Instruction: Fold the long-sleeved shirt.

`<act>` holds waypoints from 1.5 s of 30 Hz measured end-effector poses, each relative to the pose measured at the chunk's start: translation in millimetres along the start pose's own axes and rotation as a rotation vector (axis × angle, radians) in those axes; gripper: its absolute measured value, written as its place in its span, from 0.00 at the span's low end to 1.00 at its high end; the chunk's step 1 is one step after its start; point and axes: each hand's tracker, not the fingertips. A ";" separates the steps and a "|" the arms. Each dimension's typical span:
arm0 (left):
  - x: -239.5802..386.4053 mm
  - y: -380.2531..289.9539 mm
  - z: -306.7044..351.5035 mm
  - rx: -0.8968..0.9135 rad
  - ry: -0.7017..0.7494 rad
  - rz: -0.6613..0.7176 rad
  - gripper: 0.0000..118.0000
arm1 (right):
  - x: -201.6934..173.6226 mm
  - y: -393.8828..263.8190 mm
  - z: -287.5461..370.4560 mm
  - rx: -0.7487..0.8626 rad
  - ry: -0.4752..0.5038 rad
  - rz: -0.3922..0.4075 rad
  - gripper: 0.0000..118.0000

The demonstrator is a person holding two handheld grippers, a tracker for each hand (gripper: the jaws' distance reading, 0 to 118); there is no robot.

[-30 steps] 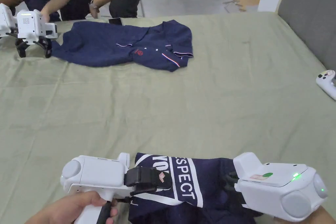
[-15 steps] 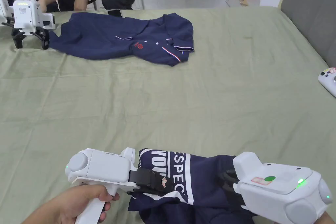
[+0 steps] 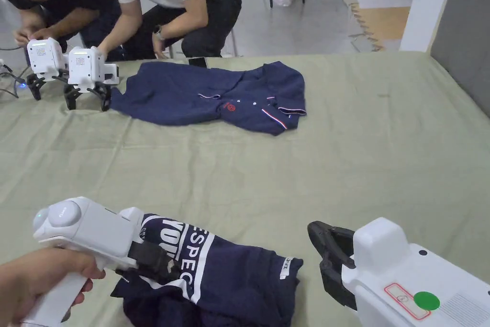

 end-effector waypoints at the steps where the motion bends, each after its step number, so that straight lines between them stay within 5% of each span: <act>1: -9.0 1.0 8.9 -0.014 0.031 0.003 0.20 | -3.5 4.6 2.2 0.018 -0.012 0.000 0.00; 9: -92.2 -8.6 67.4 -0.027 0.191 0.123 0.20 | -21.9 27.4 -8.7 0.075 -0.036 0.000 0.00; 19: -189.1 -20.8 116.5 -0.019 0.252 0.212 0.19 | -98.5 56.0 -110.4 0.076 0.231 0.118 0.00; 29: -261.3 -15.8 147.4 -0.040 0.303 0.238 0.18 | -158.2 71.3 -191.3 0.081 0.355 0.148 0.00; 30: -263.6 -18.5 146.9 -0.036 0.304 0.236 0.20 | -159.7 70.3 -193.1 0.083 0.360 0.146 0.00; 34: -271.3 -31.8 148.7 -0.039 0.481 0.243 0.92 | -158.8 68.3 -190.2 0.072 0.360 0.128 0.00; 37: -275.9 -37.4 195.4 0.068 0.500 0.271 0.86 | -146.9 72.7 -171.2 0.085 0.338 0.112 0.00; 40: -248.6 -45.1 250.9 0.237 0.690 0.294 0.85 | -127.2 84.1 -142.1 0.126 0.247 0.092 0.00; 45: -120.1 -57.8 278.7 0.683 0.827 0.111 0.86 | -82.6 100.4 -89.6 0.168 0.036 0.073 0.00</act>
